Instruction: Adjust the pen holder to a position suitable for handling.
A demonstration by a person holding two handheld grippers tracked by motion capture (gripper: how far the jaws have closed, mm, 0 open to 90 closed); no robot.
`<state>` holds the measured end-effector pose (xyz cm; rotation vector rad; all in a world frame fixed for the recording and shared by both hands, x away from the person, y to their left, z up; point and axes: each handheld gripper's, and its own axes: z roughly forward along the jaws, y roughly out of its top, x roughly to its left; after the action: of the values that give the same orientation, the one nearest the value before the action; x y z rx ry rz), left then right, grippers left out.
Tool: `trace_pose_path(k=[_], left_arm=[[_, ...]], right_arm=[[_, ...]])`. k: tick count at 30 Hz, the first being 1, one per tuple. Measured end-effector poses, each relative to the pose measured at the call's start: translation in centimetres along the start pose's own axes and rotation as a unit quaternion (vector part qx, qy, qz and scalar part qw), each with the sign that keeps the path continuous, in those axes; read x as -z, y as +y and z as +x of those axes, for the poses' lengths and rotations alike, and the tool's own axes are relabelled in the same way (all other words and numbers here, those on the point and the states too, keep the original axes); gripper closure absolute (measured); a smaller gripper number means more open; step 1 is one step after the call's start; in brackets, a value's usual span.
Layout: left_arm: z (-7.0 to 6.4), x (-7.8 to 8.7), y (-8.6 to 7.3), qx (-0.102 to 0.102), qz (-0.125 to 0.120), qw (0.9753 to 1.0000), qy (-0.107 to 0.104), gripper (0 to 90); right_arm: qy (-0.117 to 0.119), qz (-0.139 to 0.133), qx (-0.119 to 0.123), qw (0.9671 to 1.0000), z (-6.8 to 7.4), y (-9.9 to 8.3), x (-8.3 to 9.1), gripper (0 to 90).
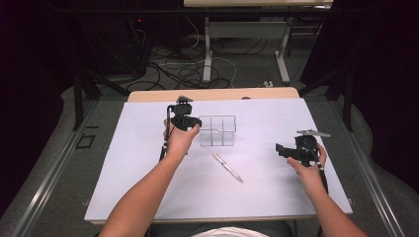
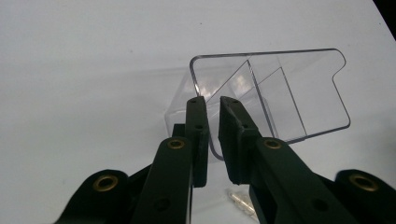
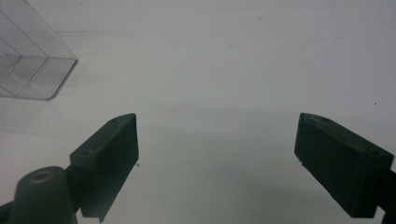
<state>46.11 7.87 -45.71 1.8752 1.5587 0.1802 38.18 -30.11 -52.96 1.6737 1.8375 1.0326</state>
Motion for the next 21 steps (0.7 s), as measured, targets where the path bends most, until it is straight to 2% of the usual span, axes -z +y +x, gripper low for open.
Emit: trace_pose_path(k=[5,10,16,21], left_arm=[[0.2,0.1,-0.2,-0.002,-0.002,1.0000,-0.007,78.1],[0.7,0.6,-0.4,-0.014,-0.004,0.9998,-0.017,73.2],[1.3,1.3,-1.3,-0.033,-0.018,0.9991,-0.018,65.8],[2.2,1.7,-2.0,-0.035,-0.028,0.9986,-0.028,59.0]], right_arm=[[0.000,0.001,0.000,1.0000,0.1,0.0,0.0,13.5],[0.001,0.000,0.003,1.0000,0.1,0.0,0.0,13.6],[0.003,0.000,0.004,1.0000,0.3,0.2,-0.1,13.8],[0.005,0.001,0.009,0.9999,0.5,0.2,-0.2,13.8]])
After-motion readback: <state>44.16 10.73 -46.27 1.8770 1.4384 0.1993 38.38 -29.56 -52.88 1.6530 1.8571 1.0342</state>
